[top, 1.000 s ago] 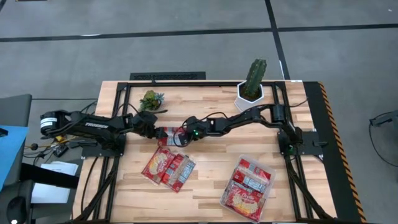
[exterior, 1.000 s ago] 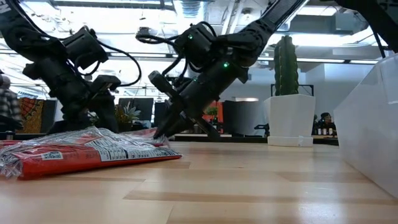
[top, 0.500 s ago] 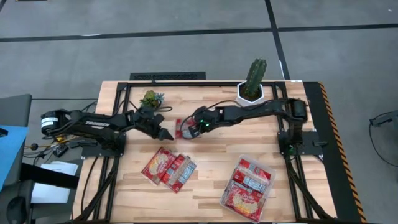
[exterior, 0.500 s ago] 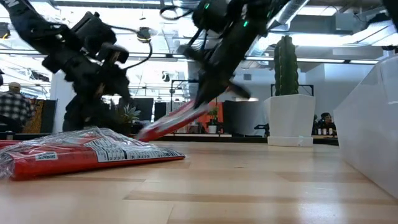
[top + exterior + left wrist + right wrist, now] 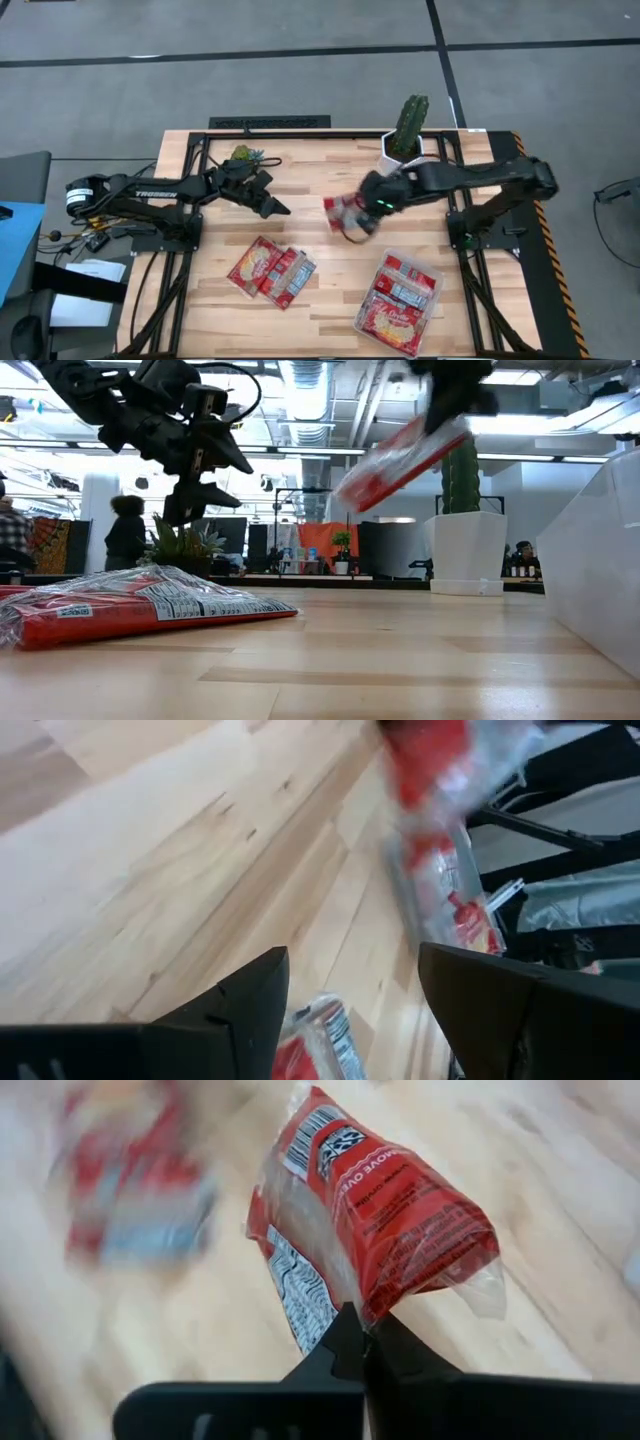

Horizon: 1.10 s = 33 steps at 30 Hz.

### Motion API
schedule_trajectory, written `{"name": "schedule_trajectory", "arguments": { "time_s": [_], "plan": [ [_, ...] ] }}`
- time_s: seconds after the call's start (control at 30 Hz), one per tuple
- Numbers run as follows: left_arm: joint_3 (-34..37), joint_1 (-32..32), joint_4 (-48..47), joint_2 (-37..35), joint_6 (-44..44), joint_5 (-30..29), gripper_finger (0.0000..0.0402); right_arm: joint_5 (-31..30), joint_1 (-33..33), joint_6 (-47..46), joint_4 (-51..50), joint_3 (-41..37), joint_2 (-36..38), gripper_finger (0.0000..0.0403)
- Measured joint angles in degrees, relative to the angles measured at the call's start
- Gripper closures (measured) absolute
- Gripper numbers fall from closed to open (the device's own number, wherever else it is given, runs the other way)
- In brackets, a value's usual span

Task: Sort popcorn bags into baskets
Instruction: Put the red popcorn bag into the transparent bin

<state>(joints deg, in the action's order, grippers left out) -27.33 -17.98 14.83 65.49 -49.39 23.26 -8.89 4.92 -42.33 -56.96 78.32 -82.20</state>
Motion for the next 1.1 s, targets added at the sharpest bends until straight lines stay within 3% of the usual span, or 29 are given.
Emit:
{"name": "schedule_trajectory", "arguments": {
  "time_s": [0.17,0.37,0.63,0.83,1.1],
  "plan": [
    [0.0,0.0,-2.8,0.0,1.5,-1.3,0.0189,8.5,3.7,17.4,-4.5,0.0,5.1,0.0390],
    [0.0,0.0,-7.8,0.0,2.8,-4.0,0.0189,16.4,5.4,34.7,-15.4,0.0,6.0,0.0388],
    [0.0,0.0,-9.0,0.0,1.2,-9.2,0.0189,17.8,6.5,54.6,-23.8,0.8,1.7,0.0377],
    [0.0,0.0,-8.9,0.0,-0.8,-13.3,0.0189,17.9,8.5,70.5,-30.0,6.1,-4.8,0.0376],
    [0.0,0.0,-9.2,0.0,-1.4,-14.5,0.0189,17.9,12.0,81.1,-33.0,10.5,-12.1,0.0382]
  ]
}}
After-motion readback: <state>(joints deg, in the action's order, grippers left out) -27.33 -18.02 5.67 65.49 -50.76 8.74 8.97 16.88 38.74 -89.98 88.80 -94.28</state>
